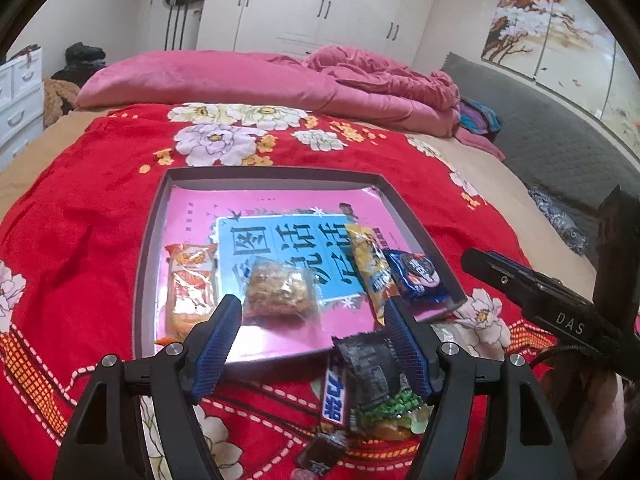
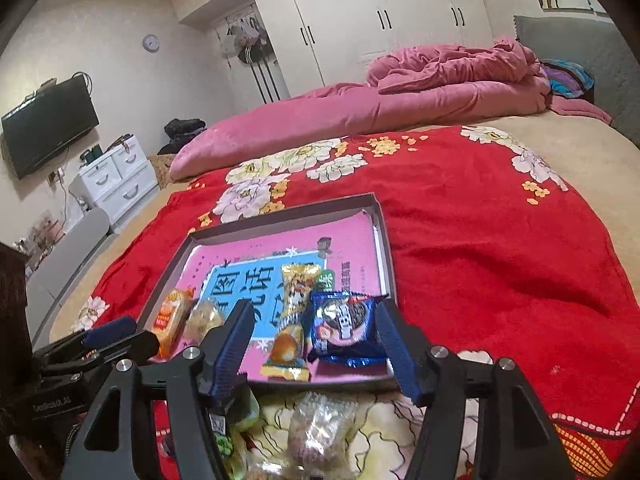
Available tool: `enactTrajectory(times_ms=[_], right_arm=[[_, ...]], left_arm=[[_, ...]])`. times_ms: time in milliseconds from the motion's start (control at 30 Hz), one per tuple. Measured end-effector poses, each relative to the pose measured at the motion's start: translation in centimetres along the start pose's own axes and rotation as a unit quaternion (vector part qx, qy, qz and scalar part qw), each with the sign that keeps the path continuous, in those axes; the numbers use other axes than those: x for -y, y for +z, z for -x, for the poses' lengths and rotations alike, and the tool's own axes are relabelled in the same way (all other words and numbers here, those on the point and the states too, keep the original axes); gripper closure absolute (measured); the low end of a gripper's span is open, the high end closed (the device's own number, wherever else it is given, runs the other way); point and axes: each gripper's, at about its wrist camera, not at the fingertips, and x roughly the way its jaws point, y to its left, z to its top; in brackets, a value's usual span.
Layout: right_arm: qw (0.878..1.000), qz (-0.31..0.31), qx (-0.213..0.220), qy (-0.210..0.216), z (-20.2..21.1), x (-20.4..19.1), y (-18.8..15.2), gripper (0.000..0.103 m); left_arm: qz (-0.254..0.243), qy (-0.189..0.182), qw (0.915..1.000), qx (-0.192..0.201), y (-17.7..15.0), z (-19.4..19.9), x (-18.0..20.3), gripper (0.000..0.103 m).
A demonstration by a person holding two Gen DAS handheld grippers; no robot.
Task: Organize snacks
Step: 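Move both tools back from the tray to the snack pile beside it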
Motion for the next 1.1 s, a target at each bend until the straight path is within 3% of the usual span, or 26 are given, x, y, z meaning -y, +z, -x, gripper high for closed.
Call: enactTrajectory(times_ms=[1100], right_arm=[[0.997,0.051,-0.052,0.012,1.1,-0.9,-3.8,0.040]], left_arm=[[-0.026,-0.003,0.9984,-0.050,-2.2,-1.2,3.2,0.028]])
